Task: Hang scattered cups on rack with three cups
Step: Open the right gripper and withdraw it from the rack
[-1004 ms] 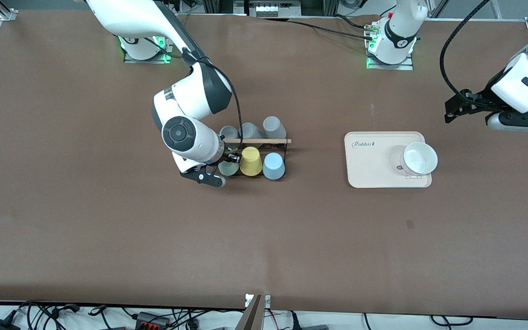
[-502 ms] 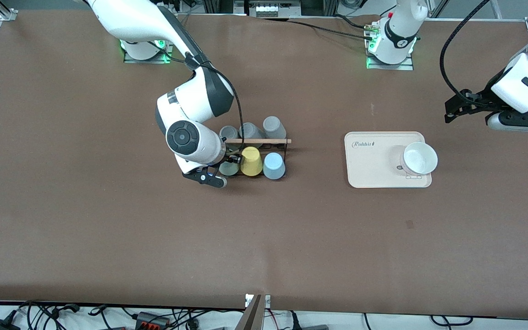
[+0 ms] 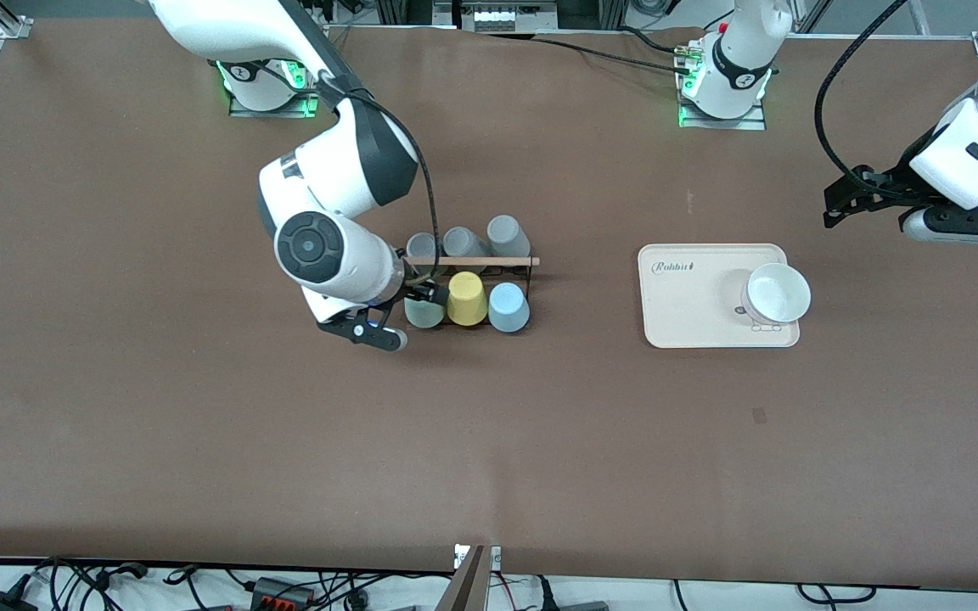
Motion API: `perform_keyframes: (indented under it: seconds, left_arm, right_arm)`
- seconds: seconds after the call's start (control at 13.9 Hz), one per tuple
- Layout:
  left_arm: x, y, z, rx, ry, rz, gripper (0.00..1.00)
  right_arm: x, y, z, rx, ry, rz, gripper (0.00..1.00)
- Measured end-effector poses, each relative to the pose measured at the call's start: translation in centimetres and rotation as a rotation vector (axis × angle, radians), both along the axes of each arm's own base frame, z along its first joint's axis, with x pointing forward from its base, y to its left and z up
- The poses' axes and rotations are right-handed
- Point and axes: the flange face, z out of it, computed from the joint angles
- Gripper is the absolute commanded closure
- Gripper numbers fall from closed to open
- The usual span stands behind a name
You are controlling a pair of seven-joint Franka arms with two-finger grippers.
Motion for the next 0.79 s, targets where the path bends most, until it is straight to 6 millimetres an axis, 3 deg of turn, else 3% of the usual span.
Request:
perform_keyframes:
  seconds: [0.36,0.79]
  left_arm:
    - [0.0,0.0,0.0,0.0,0.0,-0.001,0.0]
    - [0.0,-0.1,0.0,0.0,-0.001,-0.002,0.0]
  right_arm:
    - [3.8,-8.8,7.9,-0.044,-0.125,-0.05,0.0]
    - [4.9,-20.7,15.3,-0.14,-0.216,0.146,0.0]
